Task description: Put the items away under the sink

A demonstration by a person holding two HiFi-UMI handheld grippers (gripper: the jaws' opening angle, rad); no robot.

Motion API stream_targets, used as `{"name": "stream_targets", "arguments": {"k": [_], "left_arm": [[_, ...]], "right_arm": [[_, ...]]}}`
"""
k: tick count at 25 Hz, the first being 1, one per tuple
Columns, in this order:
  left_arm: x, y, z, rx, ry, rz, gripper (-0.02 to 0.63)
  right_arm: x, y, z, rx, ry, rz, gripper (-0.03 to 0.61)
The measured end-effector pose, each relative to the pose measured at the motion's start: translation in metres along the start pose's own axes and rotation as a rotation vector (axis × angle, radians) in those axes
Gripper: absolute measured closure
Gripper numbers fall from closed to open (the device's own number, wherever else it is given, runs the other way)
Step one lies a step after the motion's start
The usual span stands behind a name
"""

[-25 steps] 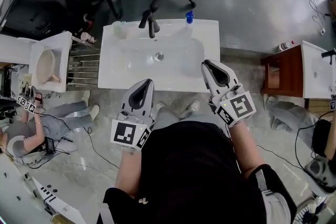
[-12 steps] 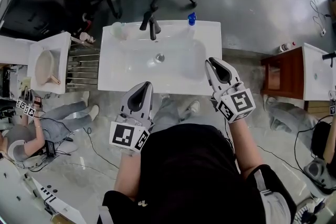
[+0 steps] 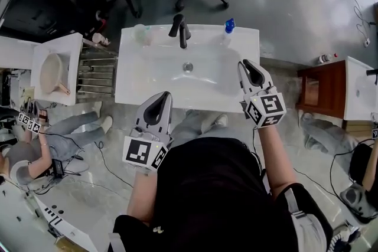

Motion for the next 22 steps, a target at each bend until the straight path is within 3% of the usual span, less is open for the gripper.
{"name": "stream_targets", "arguments": {"k": [4,6,22], "left_arm": [[-0.001,-0.019,0.004,0.011,-0.013,-0.004,0.591],[-0.001,-0.029,0.007,0.018,-0.020,-0.007,0.591],[-0.031,-0.094,0.018,0.027,-0.132,-0.027,0.591]], "right_arm": [[-0.013,0.007,0.026,-0.042,-0.044,0.011,0.512],[-0.020,0.009,0.040,-0.049,-0.071,0.021,0.459],[-0.084,0.059,0.128,-0.245,-0.215,0.072,0.371]]}}
Point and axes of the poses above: the fingertips, and each gripper's own axes: z forward along the fingers, y to its right, x out of its top, the point moved 4 cm from there along -z, backward along the fingers, and after that the axes turned 2 degrees about y, right-handed, at the moved point
